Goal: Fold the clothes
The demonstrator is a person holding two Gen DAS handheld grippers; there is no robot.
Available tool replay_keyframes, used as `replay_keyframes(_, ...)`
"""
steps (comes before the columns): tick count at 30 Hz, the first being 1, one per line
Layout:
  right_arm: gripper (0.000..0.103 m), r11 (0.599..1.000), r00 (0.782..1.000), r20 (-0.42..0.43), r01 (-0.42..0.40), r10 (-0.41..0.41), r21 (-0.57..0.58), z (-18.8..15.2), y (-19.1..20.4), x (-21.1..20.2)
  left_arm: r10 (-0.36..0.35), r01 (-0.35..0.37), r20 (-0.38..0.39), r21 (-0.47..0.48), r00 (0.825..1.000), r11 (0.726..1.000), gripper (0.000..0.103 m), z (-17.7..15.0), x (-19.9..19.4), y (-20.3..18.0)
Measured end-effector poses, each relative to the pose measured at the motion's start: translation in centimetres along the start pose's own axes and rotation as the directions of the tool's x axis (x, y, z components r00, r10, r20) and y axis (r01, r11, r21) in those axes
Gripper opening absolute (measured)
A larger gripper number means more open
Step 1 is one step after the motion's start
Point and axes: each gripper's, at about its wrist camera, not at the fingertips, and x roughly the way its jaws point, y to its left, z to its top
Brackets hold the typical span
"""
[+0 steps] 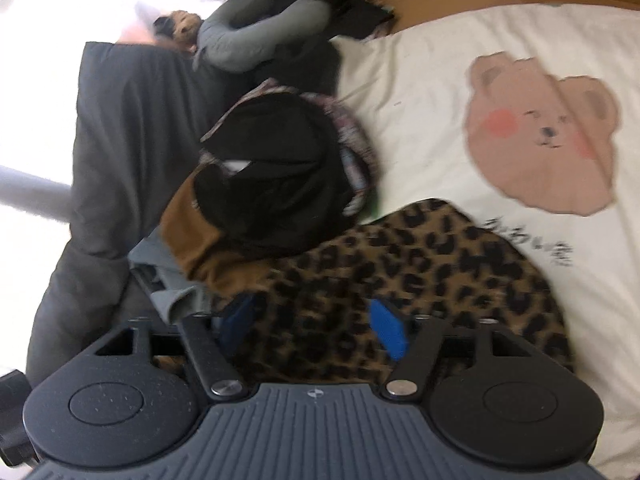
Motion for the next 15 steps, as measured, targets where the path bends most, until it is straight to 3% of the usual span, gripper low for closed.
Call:
replay_keyframes(2,0.08,0.999,1.0,-0.026,0.008,-0.009,-0.039,0.3,0.9,1.2,-0.009,0.009,-0.031,0.011,0.999,1.0,0.001,-0.9,0.1,-0.1)
replay_keyframes(7,0.081,0.991,0.989,-0.075,0.125,-0.129,-0.055,1.3,0.4,4.4,0.004,-0.004,-0.089,-0.001,0.996,1.0,0.001,-2.8,-0.7,0.6)
replay_keyframes(15,0.082,0.934,0.924,-0.141,0.356,-0.356,-0.021,4.1,-2.4,8.5,0.015,-0.016,-0.161,-0.005,0.987,1.0,0.001,-5.0,-1.5,1.3)
